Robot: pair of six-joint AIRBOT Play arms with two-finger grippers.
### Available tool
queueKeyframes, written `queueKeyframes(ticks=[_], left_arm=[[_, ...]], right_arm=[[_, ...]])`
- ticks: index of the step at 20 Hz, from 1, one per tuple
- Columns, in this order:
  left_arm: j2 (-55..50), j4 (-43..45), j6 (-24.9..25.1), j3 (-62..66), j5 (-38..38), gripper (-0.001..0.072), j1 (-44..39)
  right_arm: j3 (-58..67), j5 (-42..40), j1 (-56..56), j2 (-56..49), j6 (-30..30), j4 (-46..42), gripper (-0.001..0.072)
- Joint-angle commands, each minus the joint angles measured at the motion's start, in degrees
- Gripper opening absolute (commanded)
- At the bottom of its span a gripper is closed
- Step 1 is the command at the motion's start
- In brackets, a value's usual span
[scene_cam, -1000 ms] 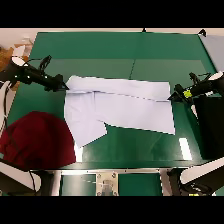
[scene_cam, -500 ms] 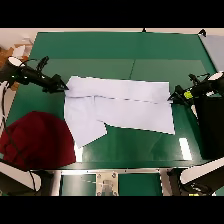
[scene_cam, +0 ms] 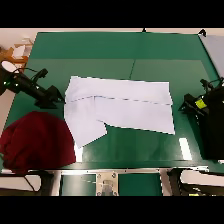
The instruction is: Fold the shirts.
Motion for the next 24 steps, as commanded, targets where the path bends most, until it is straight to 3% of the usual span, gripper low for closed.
queueKeyframes(ticks=[1,2,6,12,13,14,15,20,24], left_arm=[[14.8,2.3,-1.4,-15.9,7.6,0.0605,0.0],[19.1,2.2,-2.1,-20.9,10.4,0.0605,0.0],[29.9,-0.1,-2.1,-34.1,19.2,0.0605,0.0],[30.4,-2.5,-1.9,-37.1,21.6,0.0606,0.0],[30.4,-2.6,-1.9,-37.1,21.6,0.0606,0.0],[30.4,-3.0,-2.0,-37.1,21.7,0.0605,-0.2],[30.4,-4.2,-2.1,-37.1,21.6,0.0605,-0.2],[30.4,-6.3,-3.0,-41.1,21.9,0.0604,-0.5],[30.4,-13.1,-3.7,-48.6,32.8,0.0605,-11.1]], right_arm=[[-17.4,-4.2,-2.2,14.4,5.1,-1.7,0.0259],[-23.5,-6.4,-2.8,18.9,6.3,-1.0,0.0268],[-41.6,-22.4,-2.6,28.5,5.0,12.0,0.0424],[-50.7,-40.9,-2.6,27.9,2.0,27.0,0.0422],[-50.7,-42.3,-2.6,27.9,2.0,28.3,0.0382],[-50.7,-43.1,-2.6,27.9,1.7,29.0,0.0124],[-50.3,-43.4,-2.8,27.9,0.9,28.7,0.0012],[-46.3,-40.2,-8.5,28.0,-4.1,27.7,0.0014],[-46.0,-40.0,-8.5,28.0,-5.6,27.5,0.0014]])
